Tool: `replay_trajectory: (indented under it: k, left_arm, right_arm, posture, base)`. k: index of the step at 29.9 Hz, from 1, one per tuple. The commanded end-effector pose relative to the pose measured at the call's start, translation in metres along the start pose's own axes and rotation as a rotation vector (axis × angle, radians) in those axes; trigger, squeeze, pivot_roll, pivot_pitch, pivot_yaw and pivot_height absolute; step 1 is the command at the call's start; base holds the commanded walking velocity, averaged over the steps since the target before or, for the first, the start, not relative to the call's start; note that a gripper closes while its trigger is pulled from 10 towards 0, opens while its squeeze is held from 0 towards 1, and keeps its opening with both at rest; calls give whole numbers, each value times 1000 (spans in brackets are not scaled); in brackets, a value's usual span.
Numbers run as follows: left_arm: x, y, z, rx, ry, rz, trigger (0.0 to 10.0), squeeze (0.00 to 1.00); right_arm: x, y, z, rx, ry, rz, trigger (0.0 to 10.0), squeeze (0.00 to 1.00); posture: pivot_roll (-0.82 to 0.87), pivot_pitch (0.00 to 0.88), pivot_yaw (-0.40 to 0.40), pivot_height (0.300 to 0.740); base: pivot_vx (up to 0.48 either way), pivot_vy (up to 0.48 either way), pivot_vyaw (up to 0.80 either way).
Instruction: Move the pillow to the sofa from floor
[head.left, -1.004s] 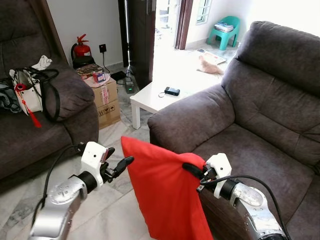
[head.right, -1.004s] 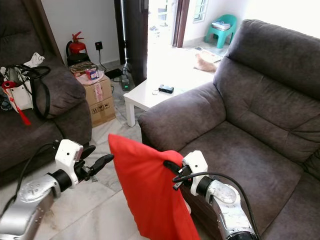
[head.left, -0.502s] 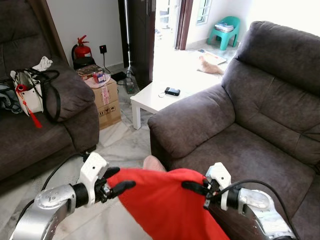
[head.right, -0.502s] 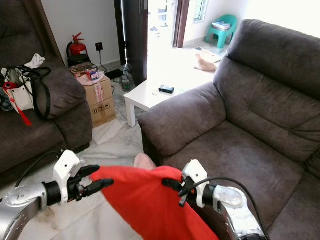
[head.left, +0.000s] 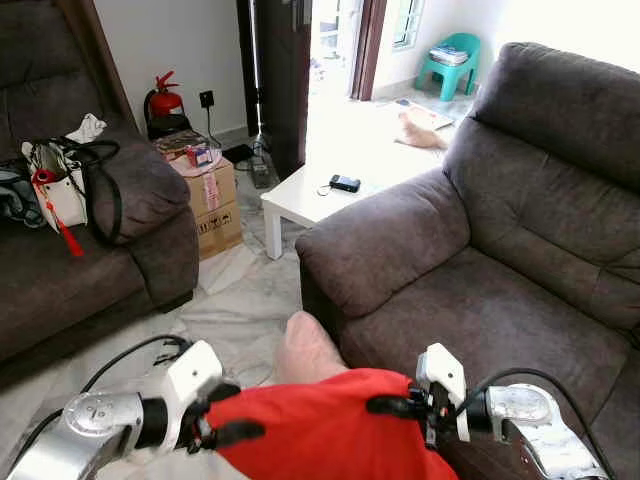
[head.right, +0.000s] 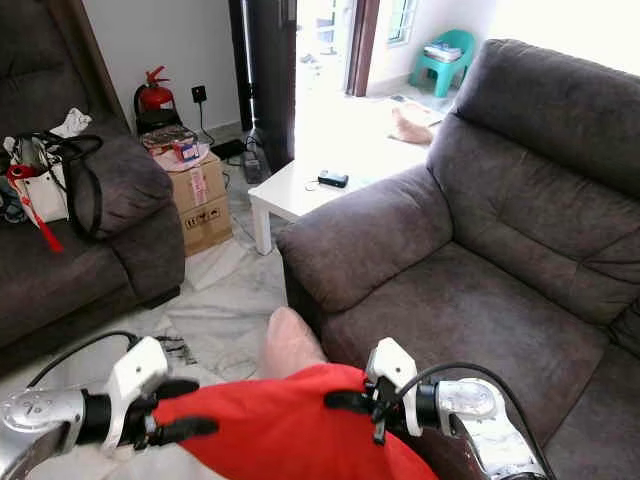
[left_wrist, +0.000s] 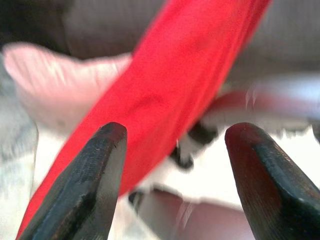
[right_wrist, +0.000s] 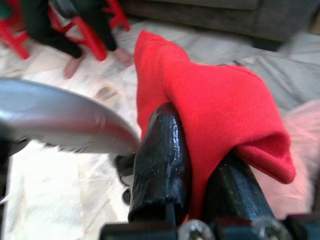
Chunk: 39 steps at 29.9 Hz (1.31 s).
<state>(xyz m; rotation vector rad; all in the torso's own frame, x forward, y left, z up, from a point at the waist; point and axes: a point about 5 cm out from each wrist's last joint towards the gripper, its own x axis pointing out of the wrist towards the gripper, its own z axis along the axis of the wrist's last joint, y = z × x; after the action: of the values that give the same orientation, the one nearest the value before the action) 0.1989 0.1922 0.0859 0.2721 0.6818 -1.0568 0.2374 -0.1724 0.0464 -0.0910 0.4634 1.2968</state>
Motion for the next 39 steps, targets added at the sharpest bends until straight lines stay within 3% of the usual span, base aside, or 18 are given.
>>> replay_trajectory:
  k: [1,12,18,24,29,33,39]
  left_arm:
    - [0,-2,-4,58,58,-23,10000,0]
    - [-3,5,-8,176,133,-18,10000,0]
    - [-8,7,-24,283,222,-9,10000,0]
    - [0,-3,-22,300,165,-70,10000,0]
    - [-3,-10,-38,401,269,-143,10000,0]
    - [-7,-6,-51,466,348,-159,10000,0]
    - [-14,-6,-55,497,420,-160,10000,0]
  right_arm:
    - [0,-1,24,-89,-79,45,10000,0]
    - [-3,7,29,-139,-70,165,10000,0]
    - [-4,12,35,-154,-86,239,10000,0]
    - [-5,12,44,-164,-131,271,10000,0]
    - [-6,11,45,-165,-135,280,10000,0]
    - [-6,11,47,-162,-139,283,10000,0]
    - [-6,10,47,-159,-144,272,10000,0]
  posture:
    - [43,0,-47,740]
    - [42,0,-45,740]
    - [51,0,-49,740]
    - [46,0,-50,740]
    - [51,0,-50,740]
    - [51,0,-49,740]
    - [49,0,-49,740]
  base:
    - [0,0,0]
    - [0,0,0]
    - [0,0,0]
    - [0,0,0]
    - [0,0,0]
    - [0,0,0]
    - [0,0,0]
